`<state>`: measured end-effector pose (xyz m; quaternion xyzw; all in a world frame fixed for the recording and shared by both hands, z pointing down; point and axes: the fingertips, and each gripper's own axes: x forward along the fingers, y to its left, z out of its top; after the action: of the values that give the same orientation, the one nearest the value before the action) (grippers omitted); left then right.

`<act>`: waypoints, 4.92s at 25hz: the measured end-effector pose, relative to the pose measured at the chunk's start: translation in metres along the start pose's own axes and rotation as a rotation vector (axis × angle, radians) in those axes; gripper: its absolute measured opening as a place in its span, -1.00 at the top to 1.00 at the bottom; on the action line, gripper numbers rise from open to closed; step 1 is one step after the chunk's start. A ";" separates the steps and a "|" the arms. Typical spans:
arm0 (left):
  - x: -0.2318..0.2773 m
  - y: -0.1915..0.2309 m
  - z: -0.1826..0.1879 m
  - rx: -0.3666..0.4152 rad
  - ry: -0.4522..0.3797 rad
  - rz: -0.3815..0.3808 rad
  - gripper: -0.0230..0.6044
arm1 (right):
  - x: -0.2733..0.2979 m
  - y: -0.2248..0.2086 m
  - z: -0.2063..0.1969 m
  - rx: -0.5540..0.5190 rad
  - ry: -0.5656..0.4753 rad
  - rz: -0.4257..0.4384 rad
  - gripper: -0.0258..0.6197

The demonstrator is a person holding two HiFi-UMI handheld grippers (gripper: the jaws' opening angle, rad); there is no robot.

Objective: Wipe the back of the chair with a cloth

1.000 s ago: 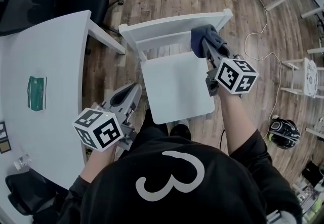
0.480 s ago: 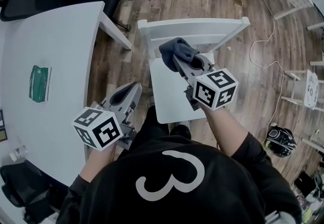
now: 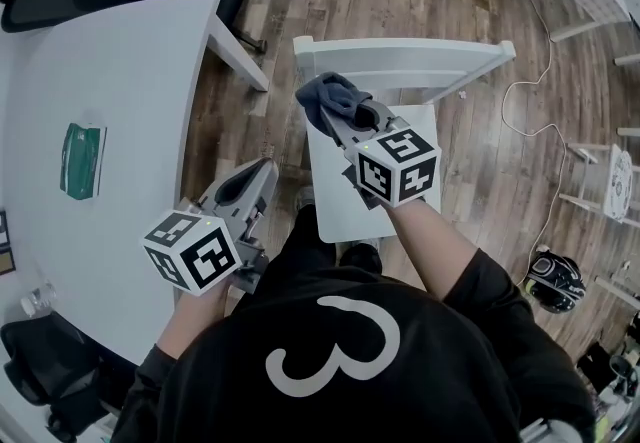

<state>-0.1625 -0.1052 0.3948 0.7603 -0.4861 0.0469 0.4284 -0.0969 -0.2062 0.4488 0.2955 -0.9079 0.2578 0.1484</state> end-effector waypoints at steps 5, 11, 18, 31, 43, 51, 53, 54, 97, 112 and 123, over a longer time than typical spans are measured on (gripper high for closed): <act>0.000 0.006 0.000 -0.002 0.008 0.006 0.88 | 0.020 -0.008 -0.005 -0.013 0.027 -0.022 0.75; 0.001 0.007 -0.001 0.005 0.018 0.012 0.88 | 0.030 -0.027 -0.006 0.017 0.026 -0.076 0.75; 0.002 0.008 -0.006 0.002 0.026 0.018 0.88 | 0.037 -0.035 -0.004 0.028 0.011 -0.115 0.75; 0.008 0.004 -0.013 0.006 0.047 0.015 0.88 | 0.035 -0.039 -0.003 0.029 0.005 -0.101 0.75; 0.027 -0.006 -0.016 0.021 0.075 -0.015 0.88 | 0.012 -0.070 -0.004 0.044 -0.013 -0.150 0.75; 0.037 -0.021 -0.021 0.041 0.101 -0.036 0.88 | -0.024 -0.112 -0.003 0.067 -0.040 -0.244 0.75; 0.039 -0.025 -0.023 0.046 0.107 -0.041 0.88 | -0.034 -0.124 -0.003 0.072 -0.045 -0.272 0.75; 0.040 -0.026 -0.024 0.049 0.110 -0.043 0.88 | -0.039 -0.130 -0.003 0.076 -0.048 -0.287 0.75; 0.046 -0.047 -0.051 0.028 0.118 -0.056 0.88 | -0.157 -0.200 -0.043 0.128 -0.065 -0.516 0.75; 0.019 -0.014 -0.035 -0.005 0.065 0.013 0.88 | -0.033 -0.079 -0.066 -0.012 0.090 -0.212 0.75; -0.004 0.018 -0.033 -0.049 0.042 0.084 0.88 | 0.034 -0.051 -0.084 -0.044 0.172 -0.133 0.75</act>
<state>-0.1673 -0.0822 0.4250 0.7272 -0.5094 0.0689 0.4548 -0.0822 -0.2104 0.5521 0.3287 -0.8755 0.2517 0.2491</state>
